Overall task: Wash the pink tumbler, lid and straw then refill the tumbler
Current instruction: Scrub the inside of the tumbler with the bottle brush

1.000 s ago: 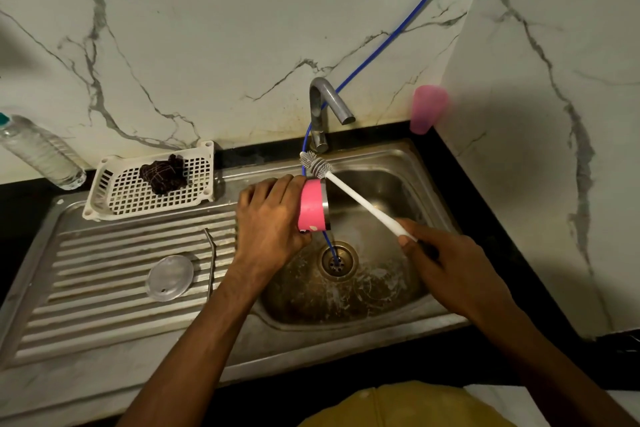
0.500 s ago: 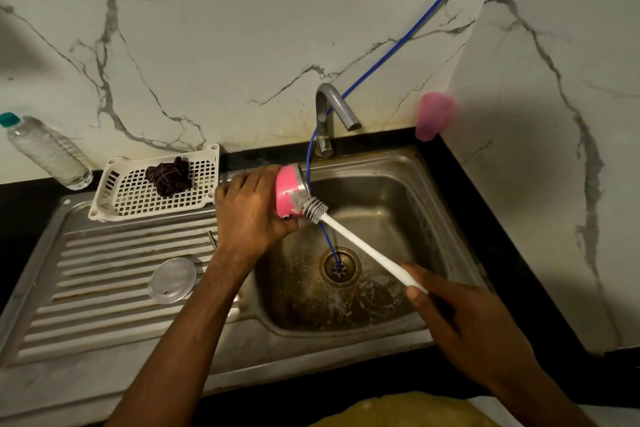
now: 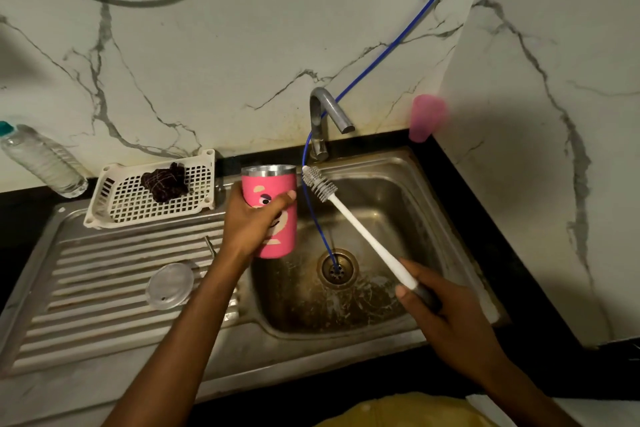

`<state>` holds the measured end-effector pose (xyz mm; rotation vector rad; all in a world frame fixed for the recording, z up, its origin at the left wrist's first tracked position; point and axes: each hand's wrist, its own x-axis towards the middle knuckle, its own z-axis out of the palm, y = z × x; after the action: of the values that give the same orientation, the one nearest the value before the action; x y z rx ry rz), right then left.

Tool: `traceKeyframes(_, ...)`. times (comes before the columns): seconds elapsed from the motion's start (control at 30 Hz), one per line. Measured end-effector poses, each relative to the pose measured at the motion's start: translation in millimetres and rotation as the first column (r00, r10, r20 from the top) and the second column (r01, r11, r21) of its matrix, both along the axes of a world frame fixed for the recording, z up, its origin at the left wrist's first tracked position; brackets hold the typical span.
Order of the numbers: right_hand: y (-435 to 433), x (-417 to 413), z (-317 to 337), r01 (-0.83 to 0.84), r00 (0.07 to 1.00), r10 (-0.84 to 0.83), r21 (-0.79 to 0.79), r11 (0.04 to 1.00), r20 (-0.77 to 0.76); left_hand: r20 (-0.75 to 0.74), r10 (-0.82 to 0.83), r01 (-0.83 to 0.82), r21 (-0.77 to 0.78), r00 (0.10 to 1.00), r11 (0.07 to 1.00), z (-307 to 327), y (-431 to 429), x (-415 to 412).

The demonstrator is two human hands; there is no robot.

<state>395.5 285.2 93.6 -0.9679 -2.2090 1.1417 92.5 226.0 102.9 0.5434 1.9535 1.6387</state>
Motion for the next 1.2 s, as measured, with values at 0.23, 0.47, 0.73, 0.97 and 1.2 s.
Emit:
traceKeyframes(0.23, -10, -16, -4, -0.075, 0.996, 0.076, 0.005, 0.997, -0.048, 0.471, -0.05, -0.083, 0.257, 0.881, 0.963, -13, 13, 14)
traceKeyframes(0.47, -7, -23, -12, -0.045, 0.999, 0.044, 0.071, 0.996, 0.018, 0.546, -0.132, -0.054, 0.311, 0.827, 0.949, -15, 17, 23)
traceKeyframes(0.73, -1, -30, -15, 0.002, 0.999, -0.009, 0.169, 0.986, 0.041, 0.466, -0.129, -0.033, 0.324, 0.875, 0.946, -14, 18, 27)
traceKeyframes(0.97, 3, -32, -10, 0.017, 1.0, -0.015, 0.199, 0.98, -0.008, 0.48, -0.132, -0.054, 0.354, 0.867, 0.934, -11, 24, 28)
traceKeyframes(1.2, -2, -26, -3, -0.038, 0.997, 0.02, 0.276, 0.96, 0.068, 0.468, -0.077, -0.105, 0.35, 0.88, 0.931, -15, 24, 26)
